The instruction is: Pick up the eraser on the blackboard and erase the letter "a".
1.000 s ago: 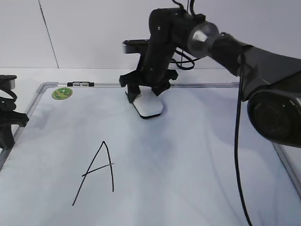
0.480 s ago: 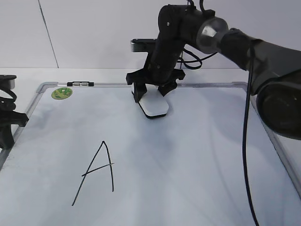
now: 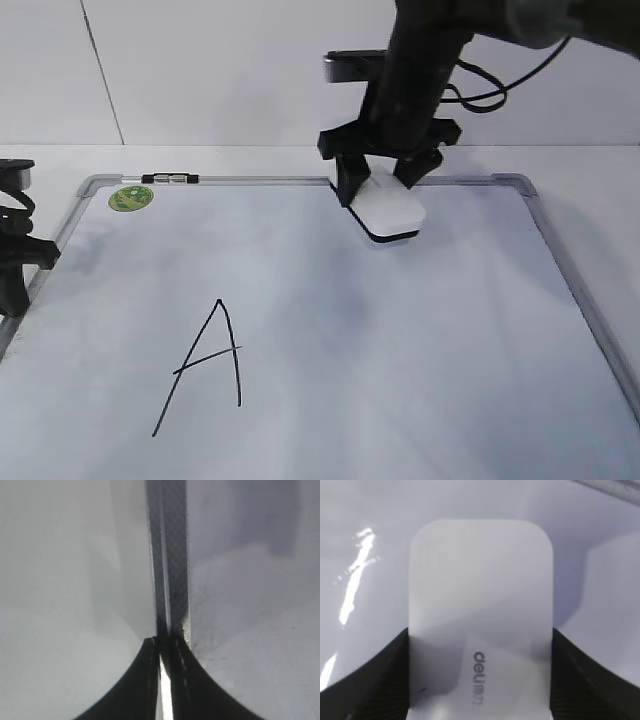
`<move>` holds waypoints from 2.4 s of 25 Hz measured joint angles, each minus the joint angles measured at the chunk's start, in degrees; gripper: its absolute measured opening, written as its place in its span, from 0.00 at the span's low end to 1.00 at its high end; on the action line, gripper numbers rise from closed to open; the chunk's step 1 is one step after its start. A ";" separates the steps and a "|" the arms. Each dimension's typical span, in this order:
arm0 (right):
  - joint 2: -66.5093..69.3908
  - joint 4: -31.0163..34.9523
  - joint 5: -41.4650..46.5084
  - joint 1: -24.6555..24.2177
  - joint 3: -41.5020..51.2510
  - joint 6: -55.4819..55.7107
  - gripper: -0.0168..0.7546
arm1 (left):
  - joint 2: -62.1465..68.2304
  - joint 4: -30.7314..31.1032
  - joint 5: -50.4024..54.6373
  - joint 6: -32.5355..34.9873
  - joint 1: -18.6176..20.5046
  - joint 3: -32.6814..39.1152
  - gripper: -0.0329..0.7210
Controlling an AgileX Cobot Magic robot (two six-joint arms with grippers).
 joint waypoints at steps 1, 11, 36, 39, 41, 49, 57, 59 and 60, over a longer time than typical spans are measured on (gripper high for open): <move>-1.47 0.00 0.00 -0.77 2.25 0.00 0.71 | 0.00 0.00 0.00 0.00 0.00 0.00 0.07; -20.89 -0.27 -11.52 -10.20 30.59 0.81 0.71 | 0.00 0.00 0.00 0.00 0.00 0.00 0.07; -25.59 -2.88 -26.99 -19.10 48.71 -1.41 0.71 | 0.00 -0.25 0.00 0.00 0.00 0.00 0.07; -24.35 -2.88 -27.36 -19.10 48.87 -1.50 0.71 | 0.00 -0.25 -0.08 0.00 0.00 0.00 0.07; -23.61 -2.88 -27.36 -19.10 49.18 -1.50 0.71 | 0.00 -0.25 -0.08 0.00 0.00 0.00 0.07; -22.05 -2.99 -28.27 -19.10 49.31 -1.50 0.71 | 0.00 -0.60 -0.08 0.00 0.00 0.00 0.07; -20.97 -3.07 -28.64 -19.10 49.31 -1.62 0.71 | 0.00 -0.73 -0.08 0.00 0.00 0.00 0.07; -20.97 -3.21 -28.64 -19.10 49.31 -1.62 0.71 | 0.00 -0.73 -0.08 0.00 0.00 0.00 0.07; -20.97 -3.33 -28.64 -19.10 49.31 -1.62 0.71 | 0.00 -0.88 -0.08 0.00 0.00 0.00 0.07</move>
